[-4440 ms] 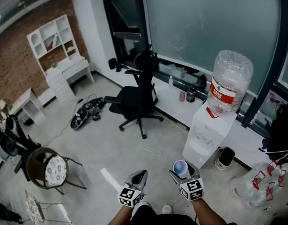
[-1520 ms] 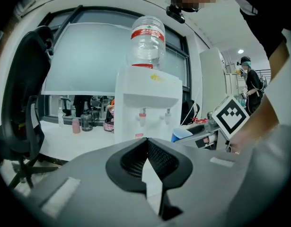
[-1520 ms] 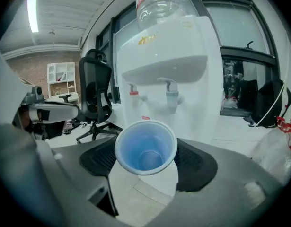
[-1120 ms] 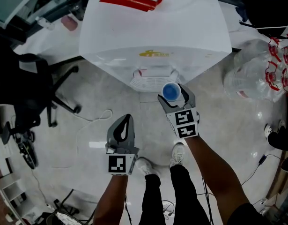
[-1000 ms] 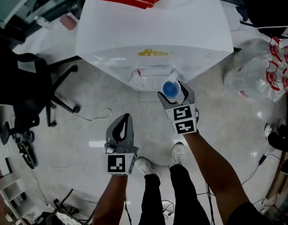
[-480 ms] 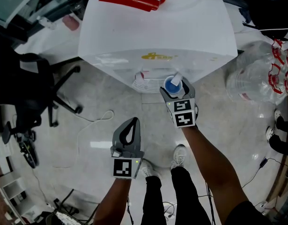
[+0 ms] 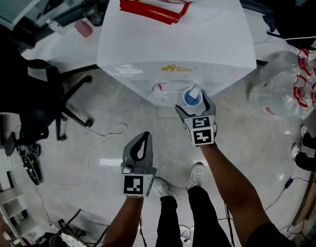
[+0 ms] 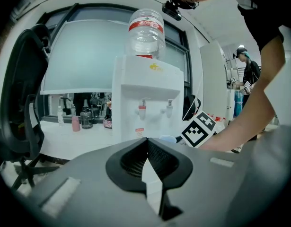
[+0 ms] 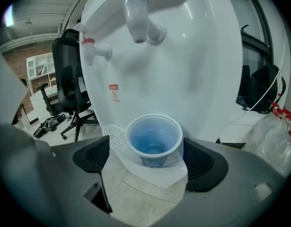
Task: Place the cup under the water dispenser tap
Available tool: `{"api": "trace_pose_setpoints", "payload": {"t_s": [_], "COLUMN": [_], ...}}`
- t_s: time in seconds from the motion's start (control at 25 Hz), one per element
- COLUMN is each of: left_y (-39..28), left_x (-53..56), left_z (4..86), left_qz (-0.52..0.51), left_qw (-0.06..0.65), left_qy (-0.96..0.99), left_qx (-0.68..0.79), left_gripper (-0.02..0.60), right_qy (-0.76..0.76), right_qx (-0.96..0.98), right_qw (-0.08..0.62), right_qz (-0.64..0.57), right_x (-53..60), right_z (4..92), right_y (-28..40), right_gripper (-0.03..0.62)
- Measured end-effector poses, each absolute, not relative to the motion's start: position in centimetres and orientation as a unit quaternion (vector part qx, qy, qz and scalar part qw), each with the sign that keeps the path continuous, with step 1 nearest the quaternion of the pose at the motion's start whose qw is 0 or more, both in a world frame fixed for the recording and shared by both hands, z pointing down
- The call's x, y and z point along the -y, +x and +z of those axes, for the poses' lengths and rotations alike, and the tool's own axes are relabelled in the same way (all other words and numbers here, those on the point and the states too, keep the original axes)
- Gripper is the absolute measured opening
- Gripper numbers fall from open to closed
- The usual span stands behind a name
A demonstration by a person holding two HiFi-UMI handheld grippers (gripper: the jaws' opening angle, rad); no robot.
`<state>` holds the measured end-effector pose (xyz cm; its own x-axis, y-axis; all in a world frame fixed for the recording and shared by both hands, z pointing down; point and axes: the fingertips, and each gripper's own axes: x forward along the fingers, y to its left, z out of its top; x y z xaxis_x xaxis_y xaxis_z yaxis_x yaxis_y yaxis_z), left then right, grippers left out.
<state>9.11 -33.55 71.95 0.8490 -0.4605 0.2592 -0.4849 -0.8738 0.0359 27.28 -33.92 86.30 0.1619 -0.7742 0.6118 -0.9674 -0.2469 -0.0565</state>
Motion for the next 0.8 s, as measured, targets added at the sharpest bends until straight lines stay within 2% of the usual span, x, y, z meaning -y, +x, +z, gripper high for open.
{"api": "trace_pose_setpoints", "payload": {"t_s": [0.2, 0.44, 0.6, 0.8], "left_y": [8.8, 7.1, 5.7, 4.4], "left_x": [33.4, 30.3, 27.0, 24.8], "left_z": [70.6, 68.7, 67.1, 62.4], "left_qz": [0.124, 0.149, 0.181, 0.163], "left_qw": [0.044, 0.058, 0.068, 0.077], "left_qy": [0.961, 0.959, 0.955, 0.958], "left_qx": [0.244, 0.235, 0.226, 0.224], "left_gripper": [0.017, 0.017, 0.017, 0.017], "right_qy": [0.741, 0.722, 0.715, 0.720], "right_qx": [0.589, 0.617, 0.634, 0.641], "right_qw": [0.178, 0.169, 0.164, 0.146], "right_qz": [0.269, 0.264, 0.245, 0.220], "right_x": [31.4, 26.4, 23.2, 20.2], "right_z": [84.1, 78.6, 73.3, 65.9], "right_y": [26.3, 20.8, 17.4, 14.8], "right_gripper": [0.488, 0.480, 0.394, 0.260]}}
